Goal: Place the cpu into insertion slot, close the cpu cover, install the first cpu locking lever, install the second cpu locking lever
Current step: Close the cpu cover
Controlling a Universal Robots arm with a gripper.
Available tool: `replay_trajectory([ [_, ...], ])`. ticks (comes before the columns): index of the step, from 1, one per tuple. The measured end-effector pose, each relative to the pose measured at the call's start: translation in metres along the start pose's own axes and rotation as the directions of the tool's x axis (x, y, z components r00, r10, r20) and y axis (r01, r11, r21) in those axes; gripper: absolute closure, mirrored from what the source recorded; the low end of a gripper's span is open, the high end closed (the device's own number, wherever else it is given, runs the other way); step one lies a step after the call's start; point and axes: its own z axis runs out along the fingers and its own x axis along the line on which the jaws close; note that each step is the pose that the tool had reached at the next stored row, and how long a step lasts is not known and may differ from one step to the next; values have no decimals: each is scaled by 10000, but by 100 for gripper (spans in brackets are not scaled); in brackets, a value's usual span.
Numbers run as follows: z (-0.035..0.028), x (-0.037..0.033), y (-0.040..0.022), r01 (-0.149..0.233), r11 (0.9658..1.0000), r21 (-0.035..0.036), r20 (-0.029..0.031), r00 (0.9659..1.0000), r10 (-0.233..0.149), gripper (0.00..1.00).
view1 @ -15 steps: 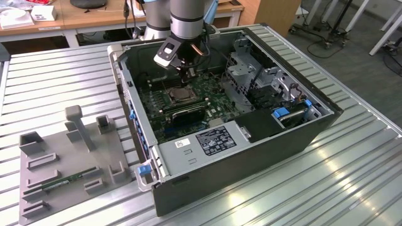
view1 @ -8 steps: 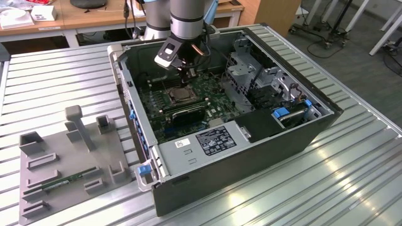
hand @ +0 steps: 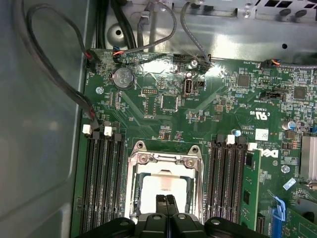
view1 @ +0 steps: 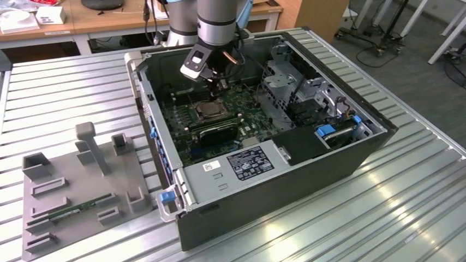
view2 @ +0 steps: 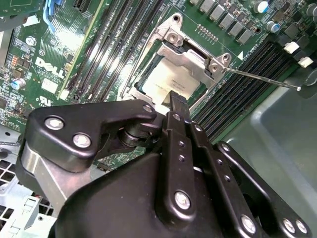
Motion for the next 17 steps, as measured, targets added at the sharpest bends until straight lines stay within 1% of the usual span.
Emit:
replay_trajectory([
  [2,0,0,0,40,10000,2,-1,10000,-40,89],
  [5,2,0,0,512,9987,15,-18,9987,-512,89],
  [7,4,0,0,886,9961,26,-29,9961,-886,89],
  [9,6,0,0,1244,9922,36,-42,9922,-1244,89],
  [12,10,0,0,1777,9841,49,-62,9841,-1777,89],
  [15,12,0,0,2320,9727,62,-83,9727,-2320,89],
  [17,13,0,-1,2667,9637,70,-96,9637,-2667,89],
])
